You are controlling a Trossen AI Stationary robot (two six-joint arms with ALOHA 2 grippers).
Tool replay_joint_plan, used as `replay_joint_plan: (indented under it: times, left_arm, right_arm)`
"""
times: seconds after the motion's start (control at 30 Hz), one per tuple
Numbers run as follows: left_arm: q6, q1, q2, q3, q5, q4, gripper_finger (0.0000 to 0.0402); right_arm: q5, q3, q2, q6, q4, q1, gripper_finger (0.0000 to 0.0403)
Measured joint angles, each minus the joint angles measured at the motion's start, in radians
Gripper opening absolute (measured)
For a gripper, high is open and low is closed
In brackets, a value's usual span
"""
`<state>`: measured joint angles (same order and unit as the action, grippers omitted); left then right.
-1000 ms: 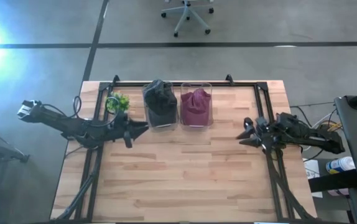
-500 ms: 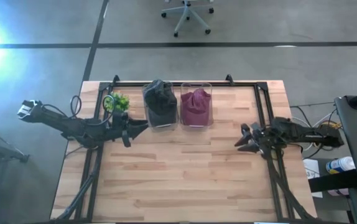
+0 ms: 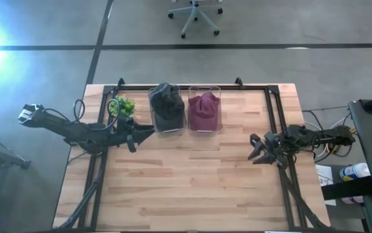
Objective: Pick & Place hat
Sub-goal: Return to Home Position
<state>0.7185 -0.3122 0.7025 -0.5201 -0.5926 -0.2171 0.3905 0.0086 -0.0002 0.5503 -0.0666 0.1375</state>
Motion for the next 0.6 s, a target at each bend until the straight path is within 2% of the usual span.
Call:
replay_joint_plan:
  times: [0.23,0.6]
  left_arm:
    - [0.0,0.0,-0.017,0.001,0.0,0.003,0.0153]
    - [0.0,0.0,-0.117,0.001,0.002,0.0,0.0153]
  right_arm:
    - [0.0,0.0,0.0,0.0,0.001,0.0,0.013]
    - [0.0,0.0,0.003,0.0,0.001,0.0,0.0127]
